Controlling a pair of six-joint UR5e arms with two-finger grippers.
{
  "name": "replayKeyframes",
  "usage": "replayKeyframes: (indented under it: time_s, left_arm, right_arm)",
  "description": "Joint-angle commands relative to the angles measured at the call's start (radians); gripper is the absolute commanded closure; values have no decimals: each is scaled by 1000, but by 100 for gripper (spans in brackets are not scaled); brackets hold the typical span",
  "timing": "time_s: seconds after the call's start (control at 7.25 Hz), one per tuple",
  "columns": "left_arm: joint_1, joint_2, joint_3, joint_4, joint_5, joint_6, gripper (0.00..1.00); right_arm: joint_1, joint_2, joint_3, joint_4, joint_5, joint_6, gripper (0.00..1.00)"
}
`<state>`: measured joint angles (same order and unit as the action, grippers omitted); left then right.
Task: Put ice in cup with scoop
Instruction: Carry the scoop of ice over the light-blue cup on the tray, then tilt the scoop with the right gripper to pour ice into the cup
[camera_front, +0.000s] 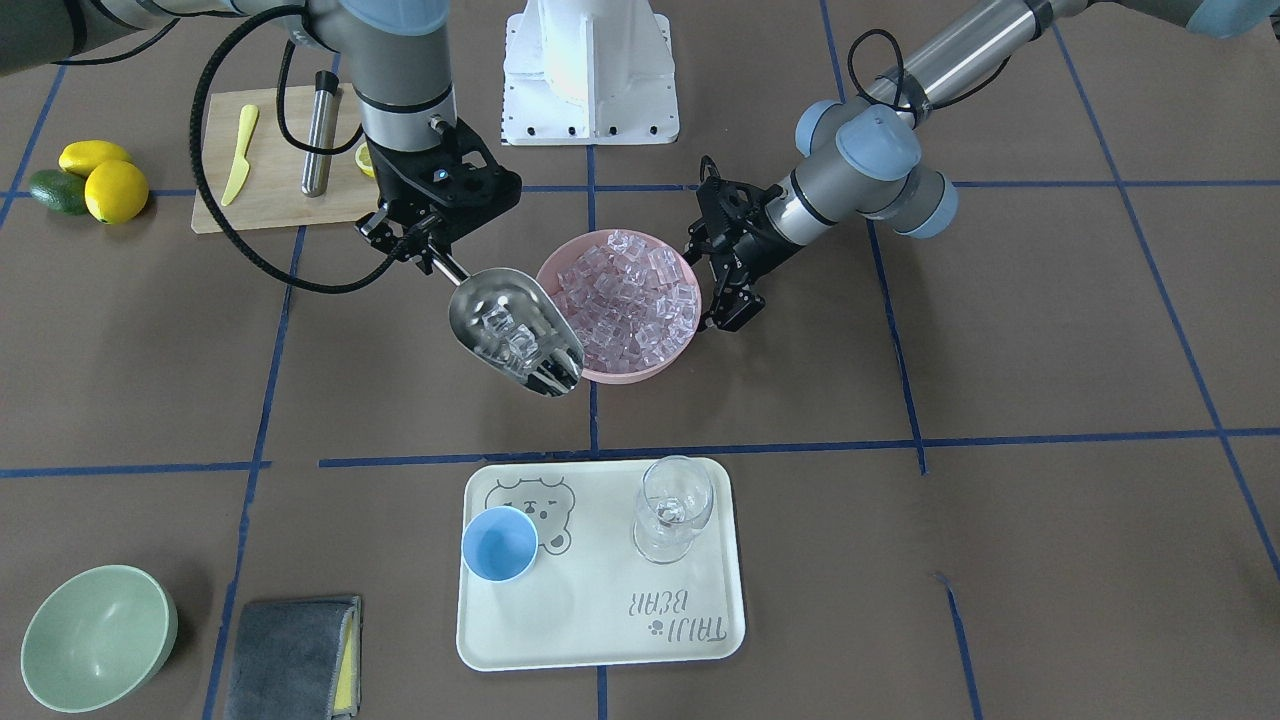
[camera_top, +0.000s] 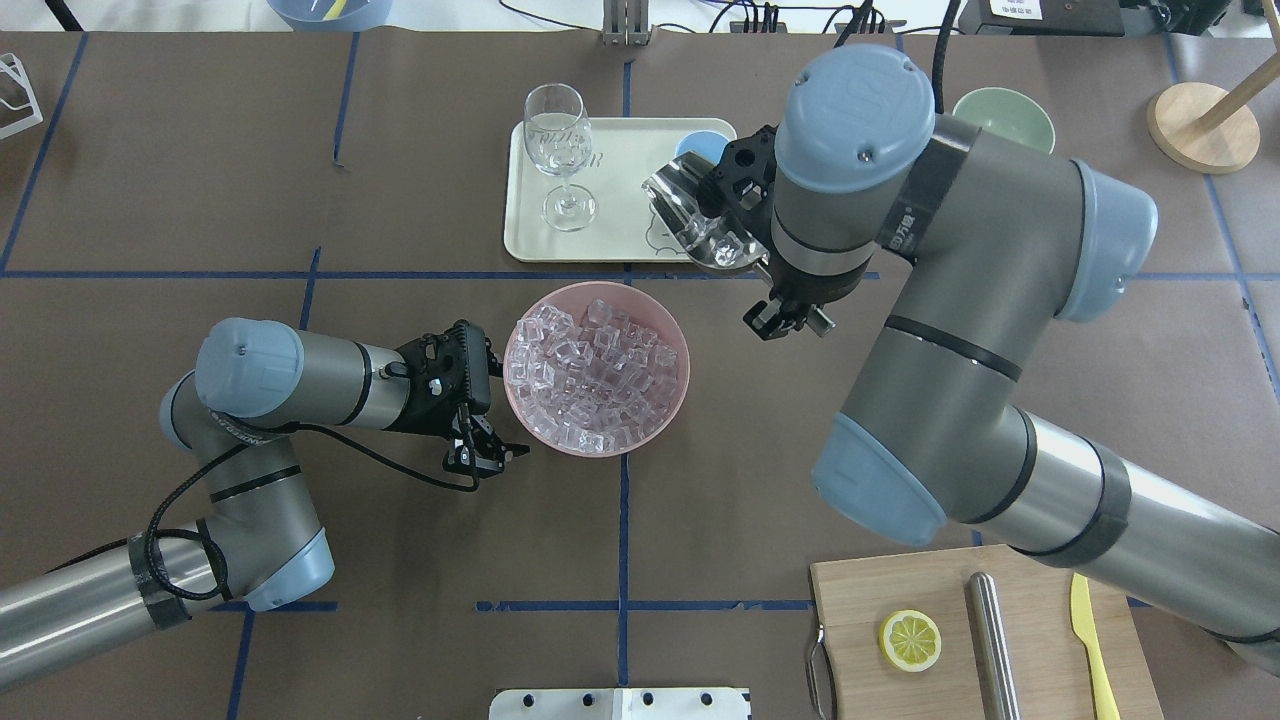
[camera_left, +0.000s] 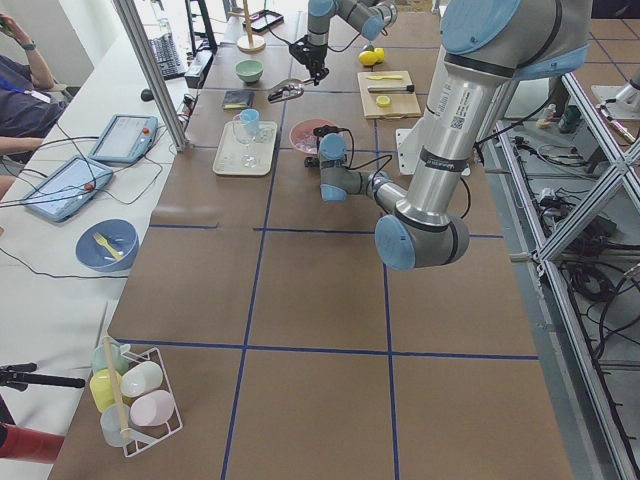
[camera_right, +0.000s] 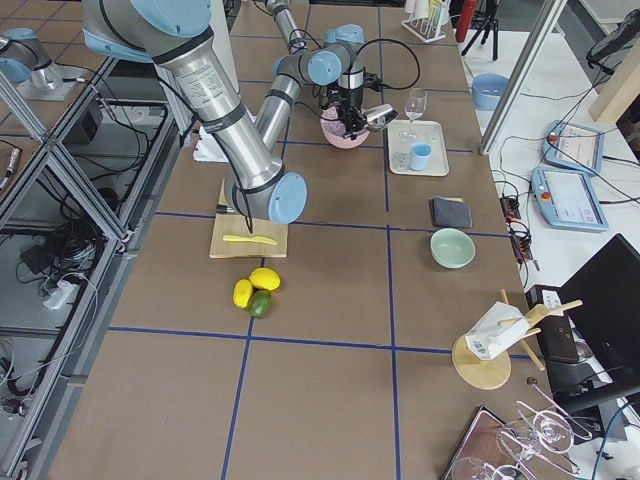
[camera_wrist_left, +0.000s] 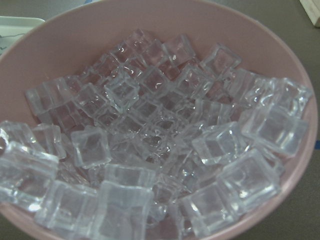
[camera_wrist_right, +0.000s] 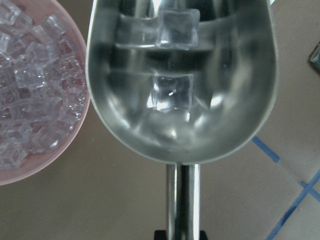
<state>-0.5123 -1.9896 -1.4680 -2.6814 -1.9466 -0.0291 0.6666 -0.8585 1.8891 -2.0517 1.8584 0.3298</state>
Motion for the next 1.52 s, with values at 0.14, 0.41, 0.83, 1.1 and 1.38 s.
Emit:
replayKeyframes:
  time_s: [0.14, 0.41, 0.83, 1.1, 1.38]
  left_arm:
    - [2, -2, 0, 0, 0, 0, 0]
    - [2, -2, 0, 0, 0, 0, 0]
    - [2, -2, 0, 0, 0, 0, 0]
    - [2, -2, 0, 0, 0, 0, 0]
    - [2, -2, 0, 0, 0, 2, 0]
  right_arm:
    - [105, 107, -189, -96, 17, -200, 100]
    - [169, 195, -357, -119, 82, -288, 100]
    - [197, 219, -395, -238, 55, -435, 100]
    - [197, 223, -400, -301, 33, -478, 100]
    - [197, 257, -409, -381, 4, -531, 100]
